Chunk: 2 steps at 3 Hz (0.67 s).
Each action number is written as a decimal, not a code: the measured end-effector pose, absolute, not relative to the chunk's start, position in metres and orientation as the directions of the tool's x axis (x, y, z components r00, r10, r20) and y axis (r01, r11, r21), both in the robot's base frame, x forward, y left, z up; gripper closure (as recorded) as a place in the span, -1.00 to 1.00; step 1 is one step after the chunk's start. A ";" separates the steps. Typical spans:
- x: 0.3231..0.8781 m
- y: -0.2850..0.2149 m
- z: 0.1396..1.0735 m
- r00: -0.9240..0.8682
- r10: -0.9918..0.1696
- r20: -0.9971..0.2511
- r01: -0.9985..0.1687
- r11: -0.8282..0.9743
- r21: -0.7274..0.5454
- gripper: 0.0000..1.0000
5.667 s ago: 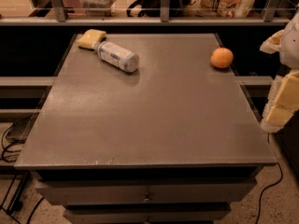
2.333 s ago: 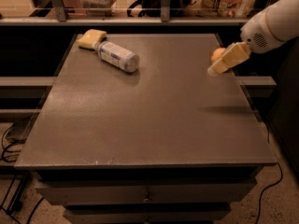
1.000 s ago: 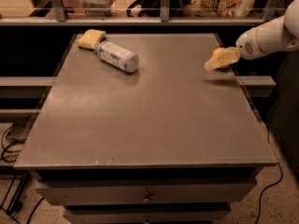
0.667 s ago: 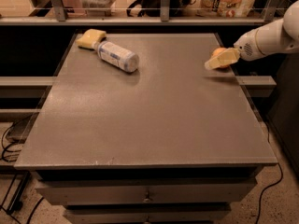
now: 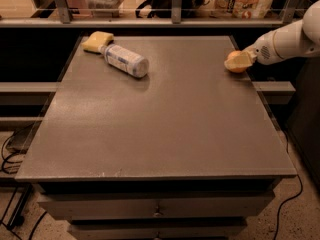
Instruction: Pick orange
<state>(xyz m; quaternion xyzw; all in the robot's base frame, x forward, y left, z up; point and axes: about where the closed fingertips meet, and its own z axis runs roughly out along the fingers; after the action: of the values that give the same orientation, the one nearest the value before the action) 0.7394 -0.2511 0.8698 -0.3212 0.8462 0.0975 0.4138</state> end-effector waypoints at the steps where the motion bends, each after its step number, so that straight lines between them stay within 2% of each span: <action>1: 0.735 -0.249 0.903 -0.404 -0.486 -0.775 -0.628 0.764 -0.152 0.77; 2: 0.718 -0.239 0.962 -0.299 -0.534 -0.791 -0.654 0.718 -0.238 1.00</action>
Offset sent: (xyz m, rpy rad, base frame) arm -0.0489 0.0227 0.1820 -0.1192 -0.3034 0.1678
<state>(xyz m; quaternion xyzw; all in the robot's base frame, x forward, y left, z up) 0.7183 -0.2395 0.9618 -0.3696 0.8032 0.0646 0.4627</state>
